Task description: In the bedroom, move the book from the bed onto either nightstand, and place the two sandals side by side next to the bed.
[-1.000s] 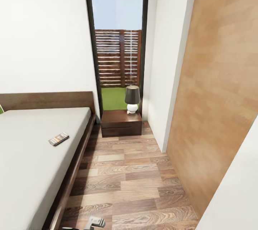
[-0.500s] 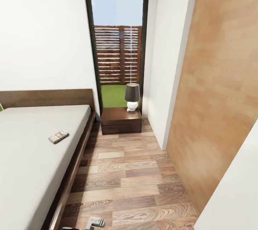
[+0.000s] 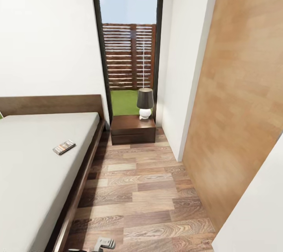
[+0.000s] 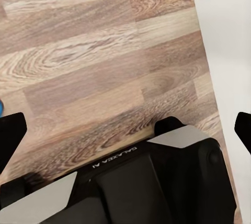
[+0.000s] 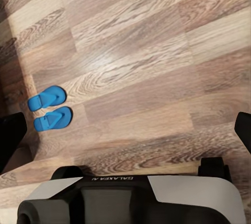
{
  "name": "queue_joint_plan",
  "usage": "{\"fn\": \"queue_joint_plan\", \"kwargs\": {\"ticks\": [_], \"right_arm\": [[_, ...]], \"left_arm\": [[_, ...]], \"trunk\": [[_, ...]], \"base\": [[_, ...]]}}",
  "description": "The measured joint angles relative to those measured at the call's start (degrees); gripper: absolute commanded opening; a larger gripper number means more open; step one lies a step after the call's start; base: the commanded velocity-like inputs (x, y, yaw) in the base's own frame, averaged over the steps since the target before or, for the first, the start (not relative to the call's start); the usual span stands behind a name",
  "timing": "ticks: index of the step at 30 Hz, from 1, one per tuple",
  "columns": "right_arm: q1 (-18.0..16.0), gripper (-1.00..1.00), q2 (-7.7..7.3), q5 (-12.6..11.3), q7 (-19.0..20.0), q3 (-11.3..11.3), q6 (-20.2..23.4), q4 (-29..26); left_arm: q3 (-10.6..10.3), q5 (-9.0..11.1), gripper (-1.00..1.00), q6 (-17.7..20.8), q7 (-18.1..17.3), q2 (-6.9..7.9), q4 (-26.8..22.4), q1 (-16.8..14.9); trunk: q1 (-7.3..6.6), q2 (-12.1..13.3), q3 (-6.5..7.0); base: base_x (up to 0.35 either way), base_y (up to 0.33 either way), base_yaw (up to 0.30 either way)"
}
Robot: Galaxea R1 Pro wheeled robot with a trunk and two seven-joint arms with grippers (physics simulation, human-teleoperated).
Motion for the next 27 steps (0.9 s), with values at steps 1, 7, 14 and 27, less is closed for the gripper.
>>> {"fn": "queue_joint_plan", "kwargs": {"ticks": [1,7,14,27], "right_arm": [[0.00,1.00,-0.01,0.00,0.03,0.00,0.00,0.00],[0.00,1.00,-0.06,0.02,0.14,0.00,0.00,-0.01],[0.00,1.00,-0.03,0.00,0.16,0.00,0.00,-0.01],[0.00,1.00,-0.04,0.00,0.16,0.00,0.00,-0.01]], "left_arm": [[0.00,0.00,1.00,0.00,0.00,0.00,0.00,0.00],[0.00,0.01,1.00,0.00,0.00,0.00,0.00,0.00],[0.02,0.01,1.00,0.00,0.00,0.00,0.00,0.00],[0.01,-0.05,1.00,0.08,0.00,0.00,0.00,0.00]], "trunk": [[0.00,0.00,-0.06],[0.00,0.00,-0.16],[0.00,0.00,-0.17],[-0.87,1.59,0.54]], "base": [[0.000,0.000,0.000],[0.000,0.000,0.000],[0.000,0.000,0.000],[0.000,0.000,0.000]]}}
